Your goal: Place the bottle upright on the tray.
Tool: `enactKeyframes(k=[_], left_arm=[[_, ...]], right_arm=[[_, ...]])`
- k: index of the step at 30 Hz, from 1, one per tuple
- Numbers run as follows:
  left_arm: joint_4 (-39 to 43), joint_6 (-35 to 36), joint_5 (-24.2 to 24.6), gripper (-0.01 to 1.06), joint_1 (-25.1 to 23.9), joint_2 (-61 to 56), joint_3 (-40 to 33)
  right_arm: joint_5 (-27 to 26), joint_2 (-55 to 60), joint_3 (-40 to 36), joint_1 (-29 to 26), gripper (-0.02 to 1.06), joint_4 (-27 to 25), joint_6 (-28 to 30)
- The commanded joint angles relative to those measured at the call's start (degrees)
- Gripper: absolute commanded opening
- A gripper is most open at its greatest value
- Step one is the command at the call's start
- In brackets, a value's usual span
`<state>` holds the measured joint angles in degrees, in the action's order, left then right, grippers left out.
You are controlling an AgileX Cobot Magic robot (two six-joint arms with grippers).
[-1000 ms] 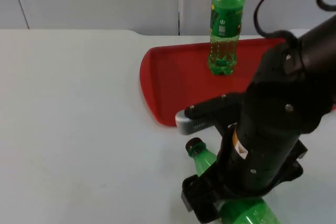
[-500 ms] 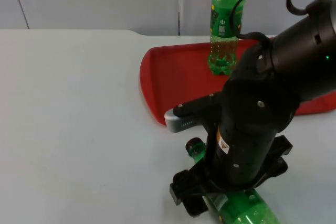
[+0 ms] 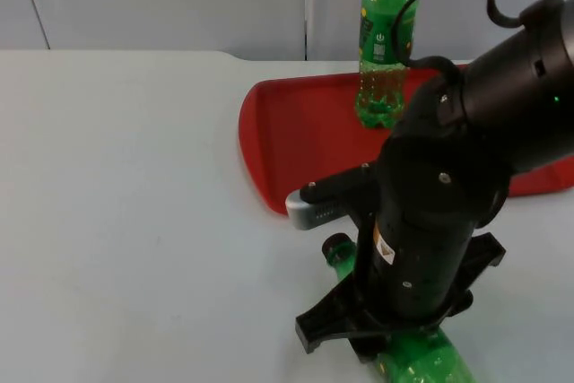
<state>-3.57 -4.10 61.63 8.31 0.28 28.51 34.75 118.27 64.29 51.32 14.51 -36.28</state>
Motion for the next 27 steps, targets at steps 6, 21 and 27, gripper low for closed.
enactKeyframes(k=[6,21,27], left_arm=[[-0.28,-0.04,-0.07,1.05,0.28,-0.28,-0.18],[-0.28,-0.04,-0.07,1.05,0.28,-0.28,-0.18],[-0.28,-0.04,-0.07,1.05,0.28,-0.28,-0.18]], right_arm=[[0.84,-0.22,0.19,-0.30,0.00,0.16,2.37],[-3.22,-11.14,0.19,-0.30,0.00,0.29,8.96],[-8.69,-22.23,0.19,-0.30,0.00,4.02,10.66]])
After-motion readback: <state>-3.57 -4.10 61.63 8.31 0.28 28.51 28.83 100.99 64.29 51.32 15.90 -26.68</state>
